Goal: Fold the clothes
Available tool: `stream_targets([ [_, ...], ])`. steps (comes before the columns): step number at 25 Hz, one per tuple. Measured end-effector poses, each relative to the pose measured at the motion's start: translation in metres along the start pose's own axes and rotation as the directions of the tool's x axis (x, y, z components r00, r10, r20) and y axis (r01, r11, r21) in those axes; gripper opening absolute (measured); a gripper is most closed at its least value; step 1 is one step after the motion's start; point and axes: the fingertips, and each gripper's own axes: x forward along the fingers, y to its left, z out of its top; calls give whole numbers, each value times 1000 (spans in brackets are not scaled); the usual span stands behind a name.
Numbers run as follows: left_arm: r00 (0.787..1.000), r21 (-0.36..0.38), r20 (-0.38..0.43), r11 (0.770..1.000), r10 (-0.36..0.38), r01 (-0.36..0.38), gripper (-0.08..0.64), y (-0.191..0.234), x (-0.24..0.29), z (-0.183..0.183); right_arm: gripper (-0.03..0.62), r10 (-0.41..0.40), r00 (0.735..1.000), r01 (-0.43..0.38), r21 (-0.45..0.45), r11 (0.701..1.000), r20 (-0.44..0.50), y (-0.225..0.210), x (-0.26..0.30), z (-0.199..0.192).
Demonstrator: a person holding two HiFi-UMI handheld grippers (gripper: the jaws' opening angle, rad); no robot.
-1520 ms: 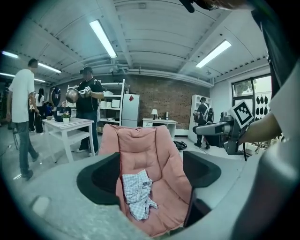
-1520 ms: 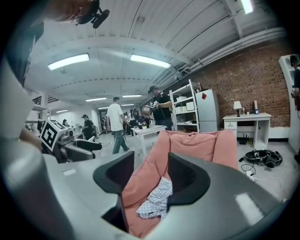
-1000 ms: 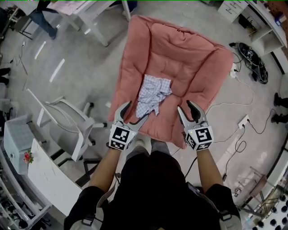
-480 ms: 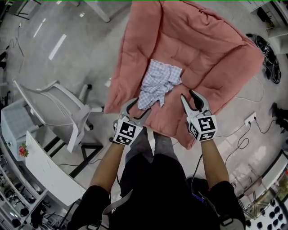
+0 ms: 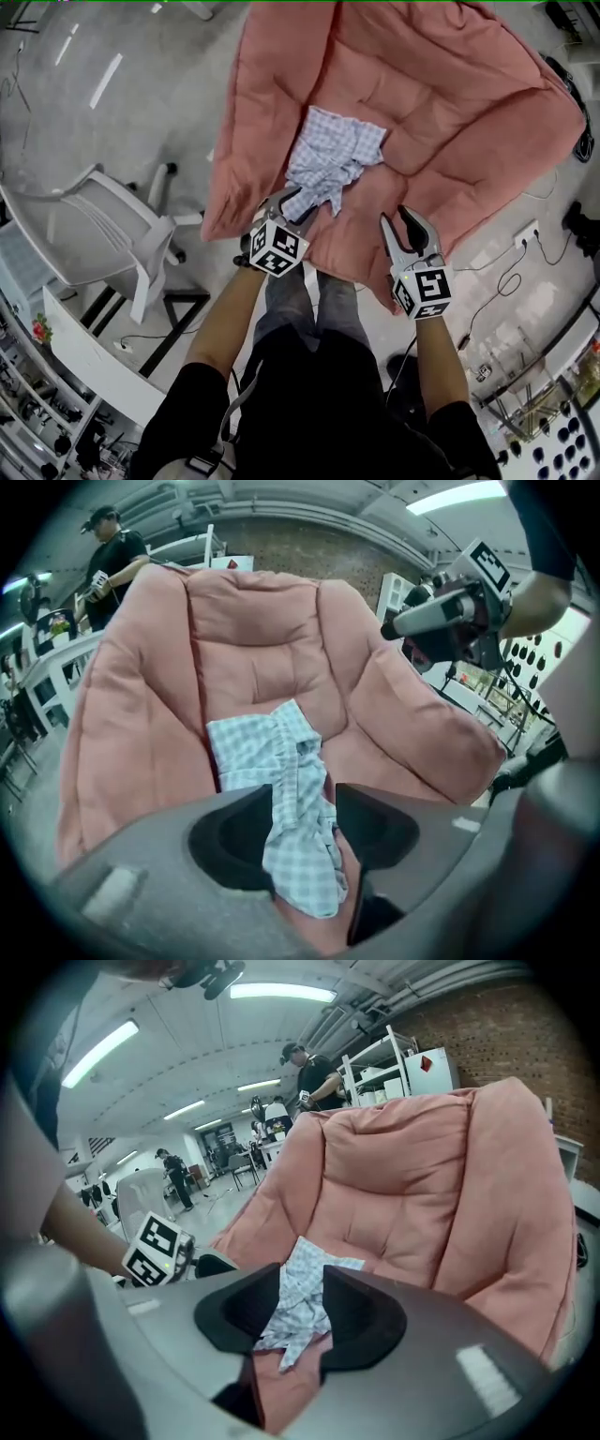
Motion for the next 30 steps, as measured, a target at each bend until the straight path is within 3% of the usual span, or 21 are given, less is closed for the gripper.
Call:
stream_targets([
  [4, 997, 71, -78, 997, -13, 18, 212, 5, 39, -17, 146, -35, 999, 35, 32, 999, -3, -10, -5, -15],
  [13, 980, 142, -197, 990, 30, -2, 199, 13, 90, -42, 143, -91, 996, 92, 109, 990, -16, -23, -20, -40],
  [18, 966, 171, -259, 985, 19, 27, 198, 10, 103, -59, 137, -99, 995, 102, 130, 986, -34, -22, -21, -50],
  [23, 957, 176, -287, 984, 34, 18, 171, 15, 112, -65, 133, -101, 993, 108, 135, 985, -57, -25, -23, -56],
  [26, 952, 173, -302, 985, 44, 9, 116, 20, 115, -67, 132, -102, 993, 110, 129, 986, -65, -28, -21, -60],
  [30, 951, 129, -308, 991, 9, 32, 87, 19, 109, -65, 130, -94, 993, 101, 104, 989, -77, -25, -16, -61],
])
